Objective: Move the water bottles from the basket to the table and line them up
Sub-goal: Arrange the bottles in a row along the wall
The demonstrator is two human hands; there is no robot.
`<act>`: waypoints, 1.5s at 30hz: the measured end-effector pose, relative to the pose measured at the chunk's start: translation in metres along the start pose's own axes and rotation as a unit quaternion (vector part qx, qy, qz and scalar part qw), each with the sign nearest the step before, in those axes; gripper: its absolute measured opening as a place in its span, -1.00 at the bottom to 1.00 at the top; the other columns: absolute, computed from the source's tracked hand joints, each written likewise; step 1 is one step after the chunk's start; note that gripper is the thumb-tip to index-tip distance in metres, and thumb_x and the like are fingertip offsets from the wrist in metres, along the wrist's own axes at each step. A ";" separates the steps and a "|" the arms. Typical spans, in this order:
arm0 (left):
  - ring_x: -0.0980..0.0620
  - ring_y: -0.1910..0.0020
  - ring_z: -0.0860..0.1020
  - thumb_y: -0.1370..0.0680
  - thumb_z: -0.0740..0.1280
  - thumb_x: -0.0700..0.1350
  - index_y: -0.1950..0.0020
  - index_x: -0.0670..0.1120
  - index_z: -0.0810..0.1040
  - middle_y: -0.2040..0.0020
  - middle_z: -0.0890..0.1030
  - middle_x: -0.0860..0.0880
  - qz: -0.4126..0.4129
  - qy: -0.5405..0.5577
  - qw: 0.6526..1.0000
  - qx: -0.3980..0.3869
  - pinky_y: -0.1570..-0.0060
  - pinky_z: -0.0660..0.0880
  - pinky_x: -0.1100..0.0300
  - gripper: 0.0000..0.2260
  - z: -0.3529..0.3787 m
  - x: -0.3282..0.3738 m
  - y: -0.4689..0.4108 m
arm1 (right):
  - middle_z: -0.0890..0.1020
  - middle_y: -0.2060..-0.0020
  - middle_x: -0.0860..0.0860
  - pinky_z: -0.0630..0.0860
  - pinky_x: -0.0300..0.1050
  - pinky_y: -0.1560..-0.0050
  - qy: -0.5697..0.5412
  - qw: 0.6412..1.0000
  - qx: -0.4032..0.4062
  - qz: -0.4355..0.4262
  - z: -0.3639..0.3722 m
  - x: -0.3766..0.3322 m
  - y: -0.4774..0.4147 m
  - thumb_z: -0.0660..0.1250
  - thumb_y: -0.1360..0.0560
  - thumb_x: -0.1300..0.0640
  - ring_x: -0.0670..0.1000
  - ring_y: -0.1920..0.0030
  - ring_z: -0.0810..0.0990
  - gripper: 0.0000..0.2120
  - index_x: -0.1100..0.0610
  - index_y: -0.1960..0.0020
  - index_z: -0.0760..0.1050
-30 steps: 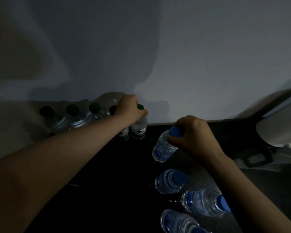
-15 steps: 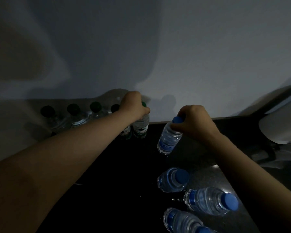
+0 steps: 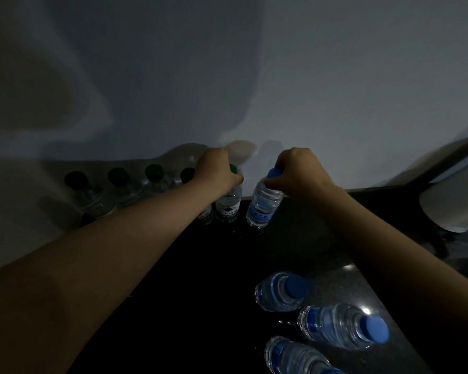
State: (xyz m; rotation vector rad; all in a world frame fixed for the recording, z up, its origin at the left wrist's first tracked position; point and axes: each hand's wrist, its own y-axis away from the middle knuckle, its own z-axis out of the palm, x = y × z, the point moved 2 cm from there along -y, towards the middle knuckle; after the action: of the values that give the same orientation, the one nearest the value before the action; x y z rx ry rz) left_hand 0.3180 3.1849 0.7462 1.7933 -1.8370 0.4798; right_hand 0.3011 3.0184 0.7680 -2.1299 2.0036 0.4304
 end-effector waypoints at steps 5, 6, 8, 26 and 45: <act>-0.15 0.11 0.54 -0.40 0.47 -0.11 0.13 -0.20 0.46 0.19 0.50 -0.15 0.001 -0.004 1.000 -0.006 0.28 0.31 0.14 -0.76 0.000 0.000 0.000 | 0.64 0.12 0.18 0.61 0.05 0.03 -0.002 1.000 -0.001 0.001 0.003 -0.006 -0.009 0.47 -0.38 0.06 0.10 0.11 0.61 -0.69 0.28 0.01 0.59; -0.14 0.11 0.54 -0.41 0.47 -0.11 0.13 -0.20 0.46 0.19 0.48 -0.14 0.002 -0.005 1.000 -0.007 0.29 0.30 0.14 -0.76 -0.001 0.000 0.000 | 0.64 0.12 0.17 0.61 0.01 0.04 -0.005 1.000 0.000 0.001 0.004 -0.007 -0.010 0.47 -0.38 0.07 0.10 0.11 0.61 -0.69 0.28 0.01 0.59; -0.14 0.09 0.54 -0.41 0.47 -0.11 0.08 -0.22 0.49 0.17 0.50 -0.15 0.002 -0.006 1.000 -0.006 0.28 0.31 0.15 -0.75 -0.001 0.000 0.000 | 0.64 0.12 0.16 0.57 -0.08 0.11 -0.009 1.000 0.003 0.002 0.005 -0.008 -0.013 0.47 -0.39 0.07 0.08 0.12 0.60 -0.69 0.28 0.00 0.59; -0.17 0.03 0.55 -0.39 0.48 -0.11 0.02 -0.24 0.52 0.03 0.57 -0.21 -0.006 0.004 1.000 0.005 0.23 0.34 0.14 -0.71 0.001 -0.002 -0.001 | 0.62 0.04 0.18 0.52 -0.07 0.04 -0.001 1.000 0.021 0.004 0.020 -0.009 -0.020 0.44 -0.44 0.07 0.10 0.04 0.57 -0.68 0.28 -0.05 0.55; -0.04 0.14 0.45 -0.42 0.48 -0.08 0.01 -0.21 0.48 0.01 0.56 -0.18 -0.031 -0.031 0.999 -0.010 0.20 0.35 0.16 -0.70 -0.002 0.006 0.007 | 0.58 0.03 -0.01 0.41 -0.31 0.16 -0.001 0.999 -0.033 -0.043 -0.007 0.004 0.105 0.42 -0.45 0.00 -0.12 0.13 0.48 -0.72 0.06 -0.12 0.53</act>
State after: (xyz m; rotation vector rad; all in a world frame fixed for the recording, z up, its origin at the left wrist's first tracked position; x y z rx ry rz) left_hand 0.3114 3.1816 0.7521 1.8639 -1.8158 0.3851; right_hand 0.1972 3.0050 0.7799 -2.2447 1.9125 0.4920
